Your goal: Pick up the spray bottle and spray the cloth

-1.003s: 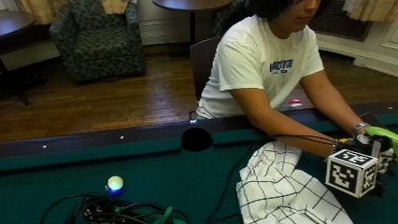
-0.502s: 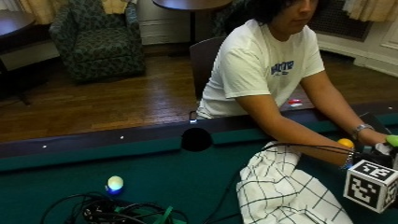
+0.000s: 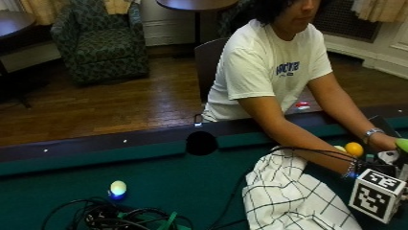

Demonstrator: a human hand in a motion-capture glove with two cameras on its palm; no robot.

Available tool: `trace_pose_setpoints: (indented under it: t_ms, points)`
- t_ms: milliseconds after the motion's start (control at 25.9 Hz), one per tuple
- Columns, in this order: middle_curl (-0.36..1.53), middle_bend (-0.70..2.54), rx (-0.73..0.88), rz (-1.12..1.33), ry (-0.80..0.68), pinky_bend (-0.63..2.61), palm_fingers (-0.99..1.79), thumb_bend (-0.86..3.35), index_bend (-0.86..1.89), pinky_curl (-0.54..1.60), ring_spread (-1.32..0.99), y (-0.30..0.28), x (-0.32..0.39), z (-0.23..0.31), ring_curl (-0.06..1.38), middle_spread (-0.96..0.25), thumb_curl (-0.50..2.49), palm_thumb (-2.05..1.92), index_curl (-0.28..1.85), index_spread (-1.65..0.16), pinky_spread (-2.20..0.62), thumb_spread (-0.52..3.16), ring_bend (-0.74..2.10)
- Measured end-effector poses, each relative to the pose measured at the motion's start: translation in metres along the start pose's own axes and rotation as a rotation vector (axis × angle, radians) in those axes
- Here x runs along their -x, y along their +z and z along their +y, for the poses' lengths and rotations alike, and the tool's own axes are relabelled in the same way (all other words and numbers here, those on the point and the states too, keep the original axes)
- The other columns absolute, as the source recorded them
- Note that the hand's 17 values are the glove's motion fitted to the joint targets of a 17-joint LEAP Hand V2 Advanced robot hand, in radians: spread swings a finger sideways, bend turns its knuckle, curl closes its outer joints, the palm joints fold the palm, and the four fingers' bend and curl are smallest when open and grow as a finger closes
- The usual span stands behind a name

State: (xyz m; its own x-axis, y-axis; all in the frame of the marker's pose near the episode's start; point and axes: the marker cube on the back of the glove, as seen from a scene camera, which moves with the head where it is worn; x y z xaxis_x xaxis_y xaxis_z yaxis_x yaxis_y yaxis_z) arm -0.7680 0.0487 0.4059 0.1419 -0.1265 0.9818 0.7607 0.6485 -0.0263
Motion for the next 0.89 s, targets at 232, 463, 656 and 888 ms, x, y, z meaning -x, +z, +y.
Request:
trace_pose_setpoints:
  t_ms: [232,463,656,888]
  points:
    - [0.52,0.64,0.129,0.091,0.050,0.30,0.89,-0.10,0.10,0.40,-0.17,-0.006,-0.011,0.012,0.44,-0.20,0.68,0.63,0.54,-0.32,-0.08,0.73,0.56]
    - [0.44,0.41,0.165,0.270,0.063,0.37,0.60,-0.09,0.09,0.41,-0.13,-0.018,-0.004,0.031,0.40,-0.16,0.57,0.47,0.47,-0.35,0.05,0.83,0.44]
    - [0.39,0.27,0.229,0.465,0.030,0.43,0.38,-0.07,0.07,0.42,-0.13,-0.036,0.013,0.059,0.38,-0.16,0.51,0.39,0.41,-0.38,0.15,0.87,0.38]
    - [0.36,0.21,0.278,0.705,-0.037,0.43,0.26,-0.05,0.10,0.40,-0.15,-0.065,0.032,0.091,0.34,-0.18,0.46,0.34,0.35,-0.41,0.20,0.89,0.34]
